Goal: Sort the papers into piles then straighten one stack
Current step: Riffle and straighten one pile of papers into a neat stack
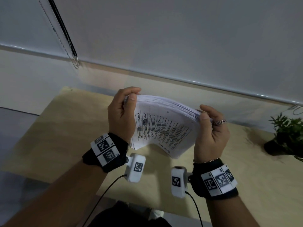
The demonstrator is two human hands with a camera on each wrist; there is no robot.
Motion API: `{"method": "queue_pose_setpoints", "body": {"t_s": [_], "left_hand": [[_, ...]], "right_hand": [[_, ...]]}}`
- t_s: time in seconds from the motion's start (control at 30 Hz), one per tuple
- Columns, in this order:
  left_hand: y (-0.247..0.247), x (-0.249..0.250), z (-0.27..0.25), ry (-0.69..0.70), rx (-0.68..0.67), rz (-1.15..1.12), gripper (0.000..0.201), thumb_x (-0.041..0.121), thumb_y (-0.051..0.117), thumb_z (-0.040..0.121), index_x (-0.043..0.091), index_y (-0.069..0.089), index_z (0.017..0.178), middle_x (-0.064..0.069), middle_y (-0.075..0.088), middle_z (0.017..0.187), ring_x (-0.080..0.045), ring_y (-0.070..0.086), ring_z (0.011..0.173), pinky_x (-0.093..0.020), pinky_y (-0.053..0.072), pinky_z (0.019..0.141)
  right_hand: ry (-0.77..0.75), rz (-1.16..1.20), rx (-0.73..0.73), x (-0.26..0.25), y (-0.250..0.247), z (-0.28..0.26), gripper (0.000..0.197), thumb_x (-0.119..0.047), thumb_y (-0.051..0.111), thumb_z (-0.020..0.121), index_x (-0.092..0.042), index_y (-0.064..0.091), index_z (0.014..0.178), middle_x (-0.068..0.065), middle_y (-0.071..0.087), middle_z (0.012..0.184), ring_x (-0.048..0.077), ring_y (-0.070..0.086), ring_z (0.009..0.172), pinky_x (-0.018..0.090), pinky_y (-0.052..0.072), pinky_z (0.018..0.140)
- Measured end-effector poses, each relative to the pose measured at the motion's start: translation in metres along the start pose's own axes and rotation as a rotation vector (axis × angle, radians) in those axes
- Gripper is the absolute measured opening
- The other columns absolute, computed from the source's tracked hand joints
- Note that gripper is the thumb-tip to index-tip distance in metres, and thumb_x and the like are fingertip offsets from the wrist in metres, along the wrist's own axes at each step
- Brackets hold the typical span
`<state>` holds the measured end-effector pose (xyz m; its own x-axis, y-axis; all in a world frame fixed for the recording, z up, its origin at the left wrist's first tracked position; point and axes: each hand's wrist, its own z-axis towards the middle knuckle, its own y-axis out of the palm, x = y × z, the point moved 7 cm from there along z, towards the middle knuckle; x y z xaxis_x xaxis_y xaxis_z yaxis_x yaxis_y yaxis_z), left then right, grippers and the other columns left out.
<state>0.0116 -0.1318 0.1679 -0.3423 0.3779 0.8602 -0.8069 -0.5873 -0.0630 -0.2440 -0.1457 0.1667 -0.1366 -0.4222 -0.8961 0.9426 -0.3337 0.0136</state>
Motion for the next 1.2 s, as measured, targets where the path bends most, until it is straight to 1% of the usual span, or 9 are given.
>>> {"method": "queue_pose_setpoints", "body": {"t_s": [0.2, 0.3, 0.4, 0.5, 0.67, 0.87, 1.0, 1.1, 1.2], "left_hand": [[0.005, -0.004, 0.004, 0.004, -0.051, 0.045, 0.019, 0.003, 0.048, 0.095, 0.012, 0.064, 0.095, 0.011, 0.065, 0.092, -0.003, 0.061, 0.087, -0.021, 0.044, 0.079], [0.006, -0.007, 0.008, 0.006, -0.09, 0.034, 0.016, 0.006, 0.048, 0.097, 0.014, 0.058, 0.108, 0.012, 0.062, 0.096, 0.0, 0.059, 0.088, -0.02, 0.045, 0.081], [0.006, -0.016, 0.009, -0.034, -0.172, -0.051, 0.03, 0.011, 0.054, 0.094, 0.013, 0.044, 0.123, 0.005, 0.059, 0.095, -0.004, 0.058, 0.082, -0.02, 0.047, 0.078], [0.007, -0.029, 0.008, -0.112, -0.256, -0.053, 0.038, 0.027, 0.061, 0.089, 0.017, 0.043, 0.121, 0.007, 0.057, 0.097, 0.003, 0.057, 0.079, -0.013, 0.045, 0.076], [0.008, -0.035, 0.01, -0.115, -0.323, -0.026, 0.021, 0.038, 0.06, 0.085, 0.026, 0.051, 0.099, 0.013, 0.057, 0.087, 0.009, 0.055, 0.075, -0.009, 0.043, 0.072], [0.012, -0.039, 0.009, -0.155, -0.353, -0.033, 0.012, 0.033, 0.06, 0.089, 0.027, 0.05, 0.094, 0.025, 0.06, 0.077, 0.007, 0.054, 0.07, -0.012, 0.043, 0.07], [0.012, -0.031, 0.007, -0.133, -0.334, -0.026, 0.012, 0.025, 0.06, 0.091, 0.029, 0.049, 0.093, 0.012, 0.058, 0.08, 0.003, 0.054, 0.072, -0.013, 0.044, 0.07], [0.008, -0.028, 0.003, -0.083, -0.347, 0.016, 0.014, 0.021, 0.059, 0.091, 0.028, 0.048, 0.093, 0.009, 0.056, 0.081, 0.0, 0.053, 0.071, -0.015, 0.044, 0.068], [0.01, -0.051, -0.011, -0.245, -0.368, -0.029, 0.021, 0.032, 0.058, 0.088, 0.022, 0.053, 0.106, 0.014, 0.064, 0.094, 0.005, 0.062, 0.085, -0.015, 0.047, 0.076]], "right_hand": [[0.07, 0.039, 0.06, 0.004, 0.001, 0.001, 0.019, -0.004, 0.051, 0.094, -0.005, 0.069, 0.1, -0.022, 0.071, 0.081, -0.005, 0.063, 0.08, 0.013, 0.047, 0.075], [0.057, 0.049, -0.01, -0.001, 0.006, -0.001, 0.024, -0.017, 0.057, 0.092, -0.005, 0.062, 0.113, -0.012, 0.072, 0.084, 0.007, 0.066, 0.082, 0.022, 0.052, 0.076], [0.081, 0.114, -0.133, 0.005, 0.011, -0.005, 0.052, -0.028, 0.07, 0.079, -0.014, 0.05, 0.125, -0.006, 0.072, 0.092, 0.016, 0.068, 0.088, 0.027, 0.054, 0.081], [0.089, 0.118, -0.189, 0.012, 0.009, -0.005, 0.065, -0.03, 0.076, 0.072, -0.016, 0.05, 0.129, 0.006, 0.069, 0.1, 0.025, 0.066, 0.098, 0.026, 0.053, 0.086], [0.063, 0.066, -0.271, 0.012, 0.007, -0.001, 0.076, -0.016, 0.091, 0.058, -0.02, 0.053, 0.124, -0.012, 0.071, 0.099, 0.004, 0.065, 0.099, 0.017, 0.051, 0.085], [0.039, 0.068, -0.153, 0.018, 0.002, 0.004, 0.007, -0.023, 0.068, 0.085, -0.022, 0.066, 0.091, -0.019, 0.072, 0.084, -0.001, 0.064, 0.079, 0.016, 0.049, 0.075], [0.058, 0.134, -0.133, 0.014, 0.002, 0.003, 0.016, 0.0, 0.066, 0.087, -0.013, 0.059, 0.093, -0.018, 0.07, 0.083, -0.002, 0.064, 0.079, 0.014, 0.049, 0.075], [0.038, 0.131, -0.143, 0.016, -0.002, 0.0, 0.017, -0.008, 0.067, 0.082, -0.015, 0.057, 0.094, -0.02, 0.07, 0.085, -0.004, 0.064, 0.08, 0.013, 0.049, 0.074], [0.162, 0.012, -0.244, 0.052, 0.003, -0.016, 0.023, -0.008, 0.072, 0.084, -0.006, 0.061, 0.104, -0.022, 0.069, 0.091, -0.005, 0.064, 0.086, 0.014, 0.05, 0.076]]}}
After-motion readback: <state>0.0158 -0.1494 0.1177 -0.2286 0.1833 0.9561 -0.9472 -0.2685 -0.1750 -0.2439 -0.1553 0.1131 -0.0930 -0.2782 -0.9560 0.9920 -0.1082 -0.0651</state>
